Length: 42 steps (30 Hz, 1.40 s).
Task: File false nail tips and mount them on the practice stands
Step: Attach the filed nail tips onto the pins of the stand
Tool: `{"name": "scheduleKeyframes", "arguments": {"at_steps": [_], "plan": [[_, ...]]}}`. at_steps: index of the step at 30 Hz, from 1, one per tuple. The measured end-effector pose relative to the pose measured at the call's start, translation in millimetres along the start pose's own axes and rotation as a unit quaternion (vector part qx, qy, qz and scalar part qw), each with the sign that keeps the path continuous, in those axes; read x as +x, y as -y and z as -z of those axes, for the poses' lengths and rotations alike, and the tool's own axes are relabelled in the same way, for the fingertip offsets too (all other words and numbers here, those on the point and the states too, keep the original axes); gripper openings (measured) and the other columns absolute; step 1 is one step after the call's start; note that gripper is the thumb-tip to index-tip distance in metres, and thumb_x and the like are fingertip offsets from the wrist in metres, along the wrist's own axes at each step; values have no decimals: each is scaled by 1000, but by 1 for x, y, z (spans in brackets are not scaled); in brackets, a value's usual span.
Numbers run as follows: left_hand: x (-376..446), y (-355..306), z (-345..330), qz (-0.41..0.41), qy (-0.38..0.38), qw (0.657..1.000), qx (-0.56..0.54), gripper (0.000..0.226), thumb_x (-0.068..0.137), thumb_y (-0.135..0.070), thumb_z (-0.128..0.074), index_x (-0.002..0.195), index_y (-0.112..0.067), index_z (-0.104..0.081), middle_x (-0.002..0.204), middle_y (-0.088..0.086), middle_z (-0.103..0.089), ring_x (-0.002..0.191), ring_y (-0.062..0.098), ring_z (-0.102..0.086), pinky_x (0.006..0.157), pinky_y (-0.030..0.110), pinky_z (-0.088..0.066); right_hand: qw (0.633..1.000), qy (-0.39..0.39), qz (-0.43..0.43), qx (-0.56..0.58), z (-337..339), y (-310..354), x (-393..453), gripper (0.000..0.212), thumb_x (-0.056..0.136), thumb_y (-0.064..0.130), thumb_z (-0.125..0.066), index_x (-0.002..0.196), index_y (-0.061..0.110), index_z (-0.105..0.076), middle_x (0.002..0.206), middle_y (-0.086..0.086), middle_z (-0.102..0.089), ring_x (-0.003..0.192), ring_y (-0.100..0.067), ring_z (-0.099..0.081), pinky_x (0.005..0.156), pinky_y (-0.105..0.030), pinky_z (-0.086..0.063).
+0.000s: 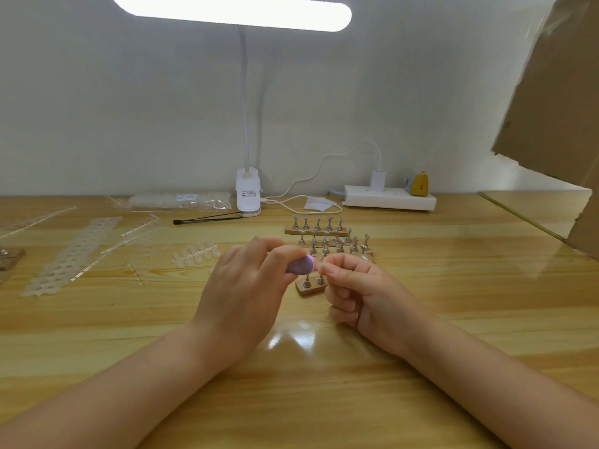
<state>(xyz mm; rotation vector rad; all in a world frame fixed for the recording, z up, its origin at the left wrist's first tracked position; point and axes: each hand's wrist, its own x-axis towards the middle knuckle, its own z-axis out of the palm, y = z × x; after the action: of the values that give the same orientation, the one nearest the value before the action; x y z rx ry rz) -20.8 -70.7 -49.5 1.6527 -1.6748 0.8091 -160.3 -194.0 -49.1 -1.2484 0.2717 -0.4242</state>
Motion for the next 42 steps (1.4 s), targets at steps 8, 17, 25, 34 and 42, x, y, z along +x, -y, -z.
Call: {"name": "scheduleKeyframes", "arguments": {"at_steps": [8, 17, 25, 34, 42], "plan": [[-4, -2, -8, -96, -36, 995, 6, 58, 79, 1, -69, 122, -32, -48, 106, -1, -54, 66, 16, -52, 78, 36, -43, 999, 52, -5, 14, 0, -1, -1, 6, 83, 10, -58, 90, 9, -57, 55, 5, -45, 48, -8, -39, 43, -18, -31], [-3, 1, -8, -157, -46, 986, 35, 46, 90, -2, -51, 123, -34, -48, 109, -1, -47, 64, 16, -49, 79, 34, -42, 996, 88, -28, 8, 2, -1, -1, 13, 84, 15, -57, 94, 7, -58, 64, 1, -46, 52, -10, -40, 44, -19, -31], [-2, 2, -5, -137, -63, 989, 6, 47, 87, 0, -59, 121, -32, -49, 108, 0, -53, 62, 13, -48, 83, 31, -38, 995, 97, -35, 11, 5, -1, 0, 22, 84, 16, -55, 104, 7, -53, 62, 3, -46, 53, -9, -41, 44, -18, -33], [0, 3, -2, -105, -68, 992, -6, 57, 76, 2, -70, 118, -31, -50, 101, 4, -64, 57, 15, -49, 79, 34, -42, 995, 93, -28, 26, 7, -2, 0, 21, 83, 15, -55, 103, 8, -52, 63, 3, -46, 54, -10, -42, 44, -18, -33], [1, 6, 1, -52, -38, 998, -15, 38, 88, -11, -65, 116, -29, -47, 103, 0, -68, 70, 20, -65, 78, 43, -46, 995, 86, -14, 41, 5, -1, -1, 5, 85, 17, -58, 87, 16, -54, 66, 5, -49, 56, -9, -44, 45, -18, -34]]}}
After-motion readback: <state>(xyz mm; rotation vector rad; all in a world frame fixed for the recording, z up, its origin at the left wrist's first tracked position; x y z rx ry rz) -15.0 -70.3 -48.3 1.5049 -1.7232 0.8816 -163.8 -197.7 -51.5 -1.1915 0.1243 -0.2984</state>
